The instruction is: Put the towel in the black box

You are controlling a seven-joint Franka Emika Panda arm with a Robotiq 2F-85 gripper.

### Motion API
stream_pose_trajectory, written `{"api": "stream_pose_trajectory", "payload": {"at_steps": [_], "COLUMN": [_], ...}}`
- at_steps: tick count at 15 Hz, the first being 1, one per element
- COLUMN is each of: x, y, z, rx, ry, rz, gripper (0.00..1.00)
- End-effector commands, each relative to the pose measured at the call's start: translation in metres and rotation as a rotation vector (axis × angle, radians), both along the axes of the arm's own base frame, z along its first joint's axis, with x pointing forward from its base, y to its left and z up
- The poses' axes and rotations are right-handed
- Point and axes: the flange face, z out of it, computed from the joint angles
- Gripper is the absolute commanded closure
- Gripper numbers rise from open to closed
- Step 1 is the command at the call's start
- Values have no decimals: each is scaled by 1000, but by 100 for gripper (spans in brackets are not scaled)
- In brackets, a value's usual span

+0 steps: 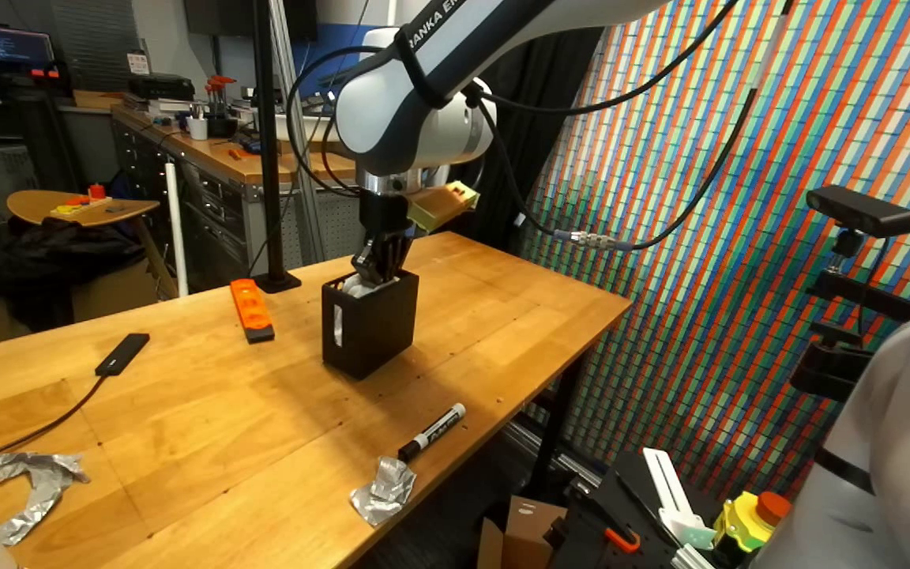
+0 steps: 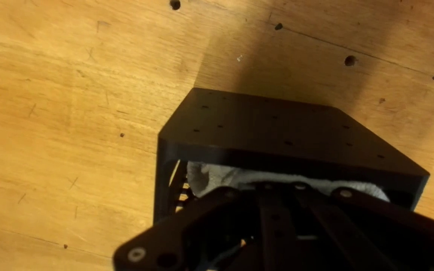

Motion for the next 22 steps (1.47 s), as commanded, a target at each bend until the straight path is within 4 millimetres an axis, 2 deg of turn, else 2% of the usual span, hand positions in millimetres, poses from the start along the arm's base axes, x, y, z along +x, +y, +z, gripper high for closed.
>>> {"api": "stream_pose_trajectory", "payload": {"at_steps": [1,13,17,22], "x": [4,9,24,44], "y": [6,1,3,2], "z": [-3,-38,-32,-46], "rx": [-9,-34,-41,-46], "ry": [-2,99,99,116], "rz": [34,34,27,16], "gripper": [98,98,98,98]}}
